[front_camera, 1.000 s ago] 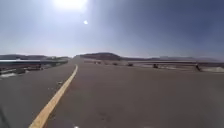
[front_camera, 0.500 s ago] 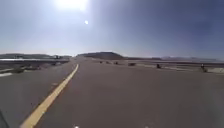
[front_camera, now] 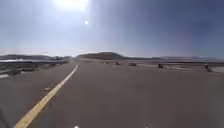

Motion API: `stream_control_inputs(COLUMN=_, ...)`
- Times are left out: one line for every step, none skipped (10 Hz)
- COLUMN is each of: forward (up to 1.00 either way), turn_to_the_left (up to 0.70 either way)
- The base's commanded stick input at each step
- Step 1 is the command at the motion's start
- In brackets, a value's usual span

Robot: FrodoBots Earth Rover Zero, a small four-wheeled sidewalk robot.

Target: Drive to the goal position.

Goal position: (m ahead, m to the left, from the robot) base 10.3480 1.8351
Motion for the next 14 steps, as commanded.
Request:
stream_control_inputs(forward=0.7, turn_to_the_left=0.0)
stream_control_inputs(forward=0.7, turn_to_the_left=0.0)
stream_control_inputs(forward=0.7, turn_to_the_left=0.0)
stream_control_inputs(forward=0.7, turn_to_the_left=0.0)
stream_control_inputs(forward=0.7, turn_to_the_left=0.0)
stream_control_inputs(forward=0.7, turn_to_the_left=0.0)
stream_control_inputs(forward=0.7, turn_to_the_left=0.0)
stream_control_inputs(forward=0.7, turn_to_the_left=0.0)
stream_control_inputs(forward=0.7, turn_to_the_left=0.0)
stream_control_inputs(forward=0.7, turn_to_the_left=0.0)
stream_control_inputs(forward=0.7, turn_to_the_left=0.0)
stream_control_inputs(forward=0.7, turn_to_the_left=0.0)
stream_control_inputs(forward=0.7, turn_to_the_left=0.0)
stream_control_inputs(forward=0.7, turn_to_the_left=0.0)
